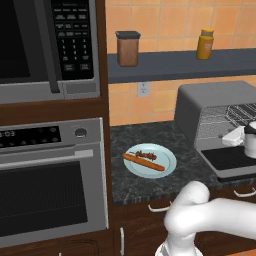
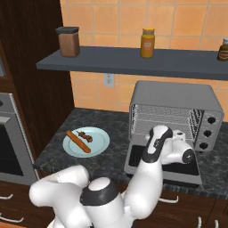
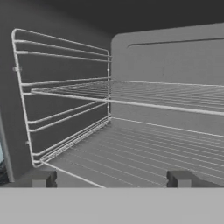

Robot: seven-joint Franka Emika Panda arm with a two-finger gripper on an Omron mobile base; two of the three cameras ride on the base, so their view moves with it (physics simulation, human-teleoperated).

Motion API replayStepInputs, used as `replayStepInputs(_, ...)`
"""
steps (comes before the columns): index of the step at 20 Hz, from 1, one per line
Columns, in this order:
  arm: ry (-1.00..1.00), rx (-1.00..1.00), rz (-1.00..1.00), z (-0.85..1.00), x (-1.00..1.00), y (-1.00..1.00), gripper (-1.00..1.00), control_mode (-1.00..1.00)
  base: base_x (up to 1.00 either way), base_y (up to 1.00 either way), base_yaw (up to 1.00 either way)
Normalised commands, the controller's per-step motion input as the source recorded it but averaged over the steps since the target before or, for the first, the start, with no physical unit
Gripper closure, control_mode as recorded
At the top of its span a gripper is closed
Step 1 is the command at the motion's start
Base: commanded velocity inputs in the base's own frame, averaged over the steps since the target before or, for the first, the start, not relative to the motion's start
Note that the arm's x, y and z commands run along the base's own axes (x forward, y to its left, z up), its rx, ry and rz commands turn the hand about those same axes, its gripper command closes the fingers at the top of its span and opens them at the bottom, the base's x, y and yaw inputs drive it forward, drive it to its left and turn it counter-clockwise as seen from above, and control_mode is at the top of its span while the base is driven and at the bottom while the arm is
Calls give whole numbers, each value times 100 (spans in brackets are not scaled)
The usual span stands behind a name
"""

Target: Pick up the kebab skewer and baguette bread, and place them inside the toaster oven. Close the toaster oven door and start by setting the timer.

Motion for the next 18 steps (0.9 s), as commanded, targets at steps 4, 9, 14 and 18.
replayStepInputs(4,0,4,0,-18,45,0,-100,-100,0,0,0)
replayStepInputs(9,0,1,0,-42,25,0,-100,-100,0,0,0)
replayStepInputs(14,0,3,0,-22,41,-6,-100,-100,0,0,0)
replayStepInputs(18,0,1,0,-20,42,-14,-100,-100,0,0,0)
